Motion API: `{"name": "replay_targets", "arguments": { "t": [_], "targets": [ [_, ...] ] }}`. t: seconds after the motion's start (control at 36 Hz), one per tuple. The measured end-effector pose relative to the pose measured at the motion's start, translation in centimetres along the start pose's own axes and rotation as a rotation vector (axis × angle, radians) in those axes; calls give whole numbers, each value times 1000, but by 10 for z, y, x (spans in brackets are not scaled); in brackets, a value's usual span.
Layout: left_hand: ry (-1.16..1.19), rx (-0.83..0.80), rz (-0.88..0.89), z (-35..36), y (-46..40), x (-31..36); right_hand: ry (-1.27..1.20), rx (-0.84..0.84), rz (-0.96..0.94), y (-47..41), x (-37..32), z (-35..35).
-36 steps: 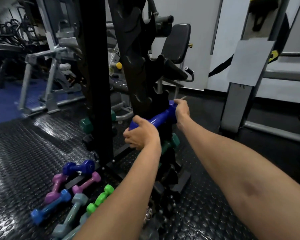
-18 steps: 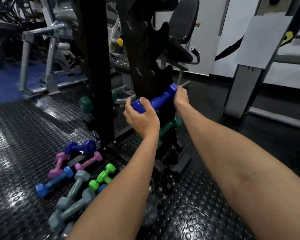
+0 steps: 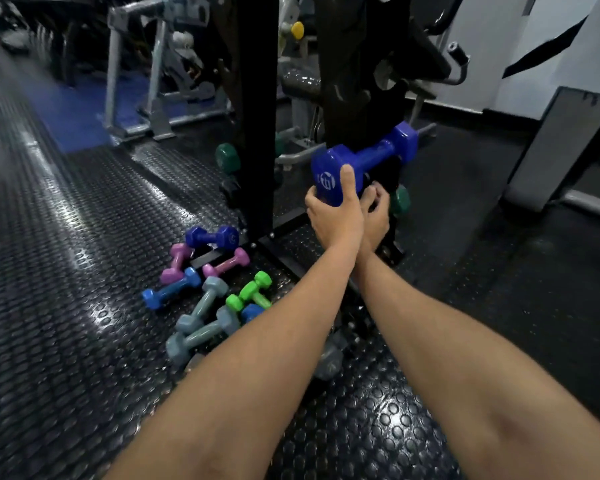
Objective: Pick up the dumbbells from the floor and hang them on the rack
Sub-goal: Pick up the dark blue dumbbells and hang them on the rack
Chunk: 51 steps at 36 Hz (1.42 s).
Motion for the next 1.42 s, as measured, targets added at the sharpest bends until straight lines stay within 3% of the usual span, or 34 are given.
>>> {"name": "replay_targets", "arguments": {
  "t": [0.08, 0.17, 0.36, 0.58, 0.72, 0.86, 1.11, 1.42],
  "targets": [
    [-92, -64, -45, -20, 4, -4, 43, -68, 106, 26, 1, 3],
    [-196, -109, -149, -51, 9, 1, 60, -20, 233, 33, -17, -1],
    [-426, -41, -251, -126, 6, 106, 187, -33, 418, 30, -122, 1],
    [-653, -196, -360, -207, 38, 225, 362, -502, 596, 82, -249, 18],
    [-681, -146, -424, -267, 51, 305, 465, -570, 647, 98, -334, 46],
    [-725, -238, -480, -323, 66, 356, 576, -736, 635, 140, -389, 85],
    [-870, -271, -465, -395, -1, 402, 530, -620, 711, 185, -415, 162],
    [-1054, -446, -450, -389, -163, 427, 475, -457, 786, 147, -384, 300]
  ]
}}
Point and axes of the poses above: each hand's wrist, its own y-axis away from the middle knuckle, its own z-axis out of the palm, x = y × z, the point moved 6 cm from there along -y, towards the middle knuckle, and after that the axes turned 7 degrees about -z, right-handed, at the moved point
